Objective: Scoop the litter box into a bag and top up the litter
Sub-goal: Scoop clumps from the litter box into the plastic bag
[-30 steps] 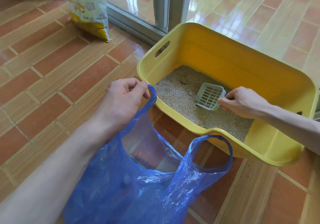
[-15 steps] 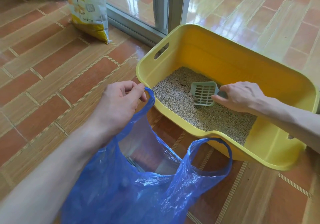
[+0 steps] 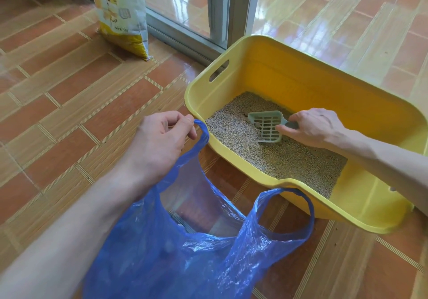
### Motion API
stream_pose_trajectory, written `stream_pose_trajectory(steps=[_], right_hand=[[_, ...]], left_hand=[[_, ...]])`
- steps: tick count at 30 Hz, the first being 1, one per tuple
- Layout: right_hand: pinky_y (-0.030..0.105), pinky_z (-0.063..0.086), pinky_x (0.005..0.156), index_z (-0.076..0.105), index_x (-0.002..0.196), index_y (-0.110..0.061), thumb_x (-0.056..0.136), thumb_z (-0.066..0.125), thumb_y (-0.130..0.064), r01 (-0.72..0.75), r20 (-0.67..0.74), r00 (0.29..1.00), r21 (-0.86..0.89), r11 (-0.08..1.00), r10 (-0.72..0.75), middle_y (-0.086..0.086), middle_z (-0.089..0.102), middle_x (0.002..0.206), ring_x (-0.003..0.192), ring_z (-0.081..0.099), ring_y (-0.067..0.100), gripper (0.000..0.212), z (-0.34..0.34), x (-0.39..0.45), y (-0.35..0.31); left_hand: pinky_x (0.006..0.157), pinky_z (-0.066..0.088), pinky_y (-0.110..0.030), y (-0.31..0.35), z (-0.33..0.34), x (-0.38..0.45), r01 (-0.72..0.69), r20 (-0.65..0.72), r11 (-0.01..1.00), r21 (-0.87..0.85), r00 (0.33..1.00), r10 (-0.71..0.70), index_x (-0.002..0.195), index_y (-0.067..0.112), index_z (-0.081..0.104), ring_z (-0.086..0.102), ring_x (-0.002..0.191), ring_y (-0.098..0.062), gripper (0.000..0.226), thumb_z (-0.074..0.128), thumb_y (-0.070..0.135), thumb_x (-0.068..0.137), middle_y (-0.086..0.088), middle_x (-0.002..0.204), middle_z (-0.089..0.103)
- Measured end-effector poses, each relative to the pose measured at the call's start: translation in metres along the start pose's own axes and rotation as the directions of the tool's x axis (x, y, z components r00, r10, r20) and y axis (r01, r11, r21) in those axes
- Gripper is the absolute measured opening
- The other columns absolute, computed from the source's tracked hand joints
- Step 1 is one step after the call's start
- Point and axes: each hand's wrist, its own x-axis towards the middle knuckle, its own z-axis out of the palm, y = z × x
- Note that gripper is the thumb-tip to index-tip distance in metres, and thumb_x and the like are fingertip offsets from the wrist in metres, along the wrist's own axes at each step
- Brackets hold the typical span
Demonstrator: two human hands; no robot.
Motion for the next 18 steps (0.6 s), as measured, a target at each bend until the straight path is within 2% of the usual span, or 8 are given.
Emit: stream_pose_trajectory(steps=[3, 6, 9, 12, 18], right_hand=[[0.023, 0.046, 0.05, 0.074, 0.09, -0.022, 0.097, 0.044, -0.064, 0.005, -0.011, 1.0, -0.035, 0.999, -0.005, -0.006, 0.061, 0.061, 0.055, 0.057, 0.01, 0.052, -0.002, 0.008, 0.0], [0.024, 0.05, 0.054, 0.074, 0.088, -0.021, 0.097, 0.047, -0.062, 0.02, -0.028, 0.999, -0.027, 0.999, -0.021, -0.007, 0.062, 0.064, 0.06, 0.059, 0.011, 0.05, -0.003, 0.013, -0.001], [0.022, 0.042, 0.052, 0.075, 0.089, -0.025, 0.096, 0.049, -0.062, -0.009, -0.063, 0.998, 0.016, 1.0, 0.01, -0.009, 0.06, 0.061, 0.058, 0.055, 0.008, 0.046, 0.0, 0.011, -0.001], [0.018, 0.031, 0.046, 0.072, 0.083, -0.026, 0.095, 0.05, -0.063, -0.077, -0.025, 0.997, 0.107, 0.991, 0.08, -0.008, 0.052, 0.051, 0.046, 0.047, 0.007, 0.045, 0.008, 0.001, 0.0], [0.018, 0.028, 0.044, 0.066, 0.077, -0.027, 0.094, 0.053, -0.063, -0.147, 0.034, 0.989, 0.281, 0.948, 0.143, -0.006, 0.044, 0.048, 0.042, 0.039, 0.011, 0.043, 0.01, -0.012, 0.004]], left_hand=[[0.048, 0.018, -0.025, -0.001, -0.001, 0.0, 0.003, -0.004, 1.0, -0.005, 1.0, -0.003, 0.069, 0.017, 0.061, 0.021, 0.045, -0.016, 0.039, 0.054, 0.033, 0.104, 0.003, 0.051, 0.029], [0.049, 0.018, -0.026, -0.002, -0.003, 0.0, 0.004, -0.007, 1.0, -0.008, 1.0, -0.004, 0.069, 0.018, 0.062, 0.021, 0.045, -0.016, 0.039, 0.054, 0.033, 0.104, 0.003, 0.05, 0.029], [0.049, 0.018, -0.027, -0.001, -0.004, -0.001, 0.002, -0.01, 1.0, -0.006, 1.0, -0.002, 0.068, 0.018, 0.061, 0.021, 0.044, -0.015, 0.04, 0.054, 0.033, 0.104, 0.004, 0.05, 0.03], [0.051, 0.019, -0.029, -0.002, -0.005, -0.002, 0.005, -0.015, 1.0, 0.001, 1.0, -0.005, 0.068, 0.018, 0.062, 0.022, 0.044, -0.015, 0.04, 0.054, 0.034, 0.104, 0.005, 0.05, 0.03], [0.05, 0.019, -0.028, 0.0, -0.005, -0.003, 0.001, -0.012, 1.0, -0.006, 1.0, -0.001, 0.07, 0.017, 0.062, 0.021, 0.044, -0.015, 0.038, 0.054, 0.033, 0.104, 0.004, 0.05, 0.029]])
